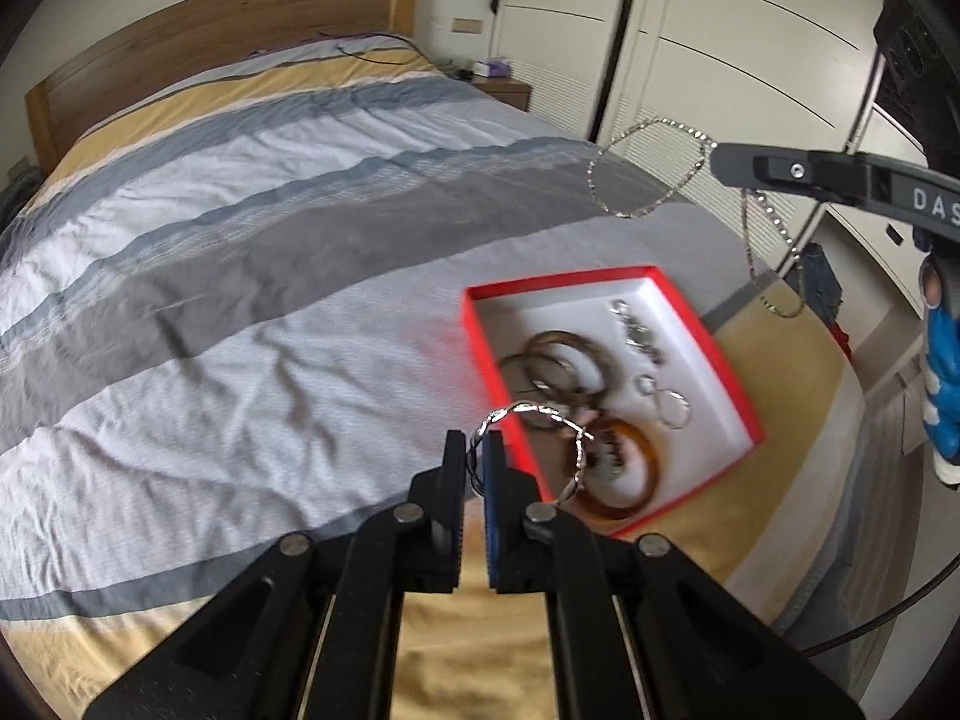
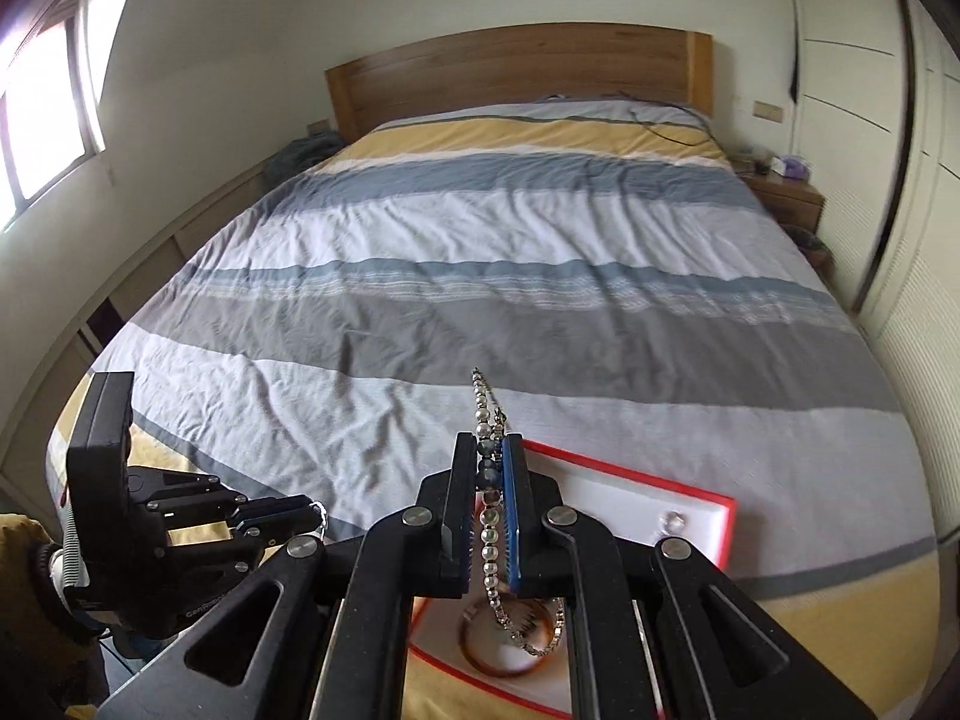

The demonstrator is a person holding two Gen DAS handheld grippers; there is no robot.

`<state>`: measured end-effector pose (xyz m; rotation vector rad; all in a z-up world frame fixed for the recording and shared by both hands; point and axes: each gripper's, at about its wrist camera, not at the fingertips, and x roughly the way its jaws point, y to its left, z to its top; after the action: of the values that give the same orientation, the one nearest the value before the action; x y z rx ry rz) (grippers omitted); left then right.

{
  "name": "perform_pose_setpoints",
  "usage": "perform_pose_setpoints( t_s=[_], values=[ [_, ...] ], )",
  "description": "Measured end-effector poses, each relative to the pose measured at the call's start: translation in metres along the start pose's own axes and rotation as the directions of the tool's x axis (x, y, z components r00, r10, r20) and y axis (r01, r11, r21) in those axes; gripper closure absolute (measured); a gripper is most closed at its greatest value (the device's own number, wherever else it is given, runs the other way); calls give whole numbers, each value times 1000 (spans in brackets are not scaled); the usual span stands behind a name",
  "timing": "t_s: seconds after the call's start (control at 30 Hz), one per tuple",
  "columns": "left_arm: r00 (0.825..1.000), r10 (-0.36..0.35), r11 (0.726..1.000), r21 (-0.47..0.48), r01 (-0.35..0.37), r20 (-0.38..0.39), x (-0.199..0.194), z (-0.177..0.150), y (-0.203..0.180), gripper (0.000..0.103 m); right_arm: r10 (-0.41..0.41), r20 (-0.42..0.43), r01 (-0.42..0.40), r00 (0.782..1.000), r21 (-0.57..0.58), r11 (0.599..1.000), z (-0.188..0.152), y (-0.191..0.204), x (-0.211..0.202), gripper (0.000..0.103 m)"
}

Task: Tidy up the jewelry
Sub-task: 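Carry the chain necklace and twisted hoop into the red box and release both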

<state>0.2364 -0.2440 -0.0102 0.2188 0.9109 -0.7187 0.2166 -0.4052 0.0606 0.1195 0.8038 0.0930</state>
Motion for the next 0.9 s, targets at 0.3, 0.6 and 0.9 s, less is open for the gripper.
perform_pose_setpoints(
  t_s=[0.3, 0.6, 0.9],
  values=[
    [993, -58, 996, 57, 64, -101, 61, -5, -65, 99, -75, -80, 85, 994, 125, 988, -61, -70, 25, 95],
    [981, -9, 997, 74, 24, -192, 114, -14, -83, 99, -57, -180, 95, 982, 210, 973, -118, -106, 69, 95],
    [973, 22, 998, 67, -7, -231, 131, -19, -79, 97, -59, -239, 115, 969, 225, 968, -147, -112, 89, 94]
  ],
)
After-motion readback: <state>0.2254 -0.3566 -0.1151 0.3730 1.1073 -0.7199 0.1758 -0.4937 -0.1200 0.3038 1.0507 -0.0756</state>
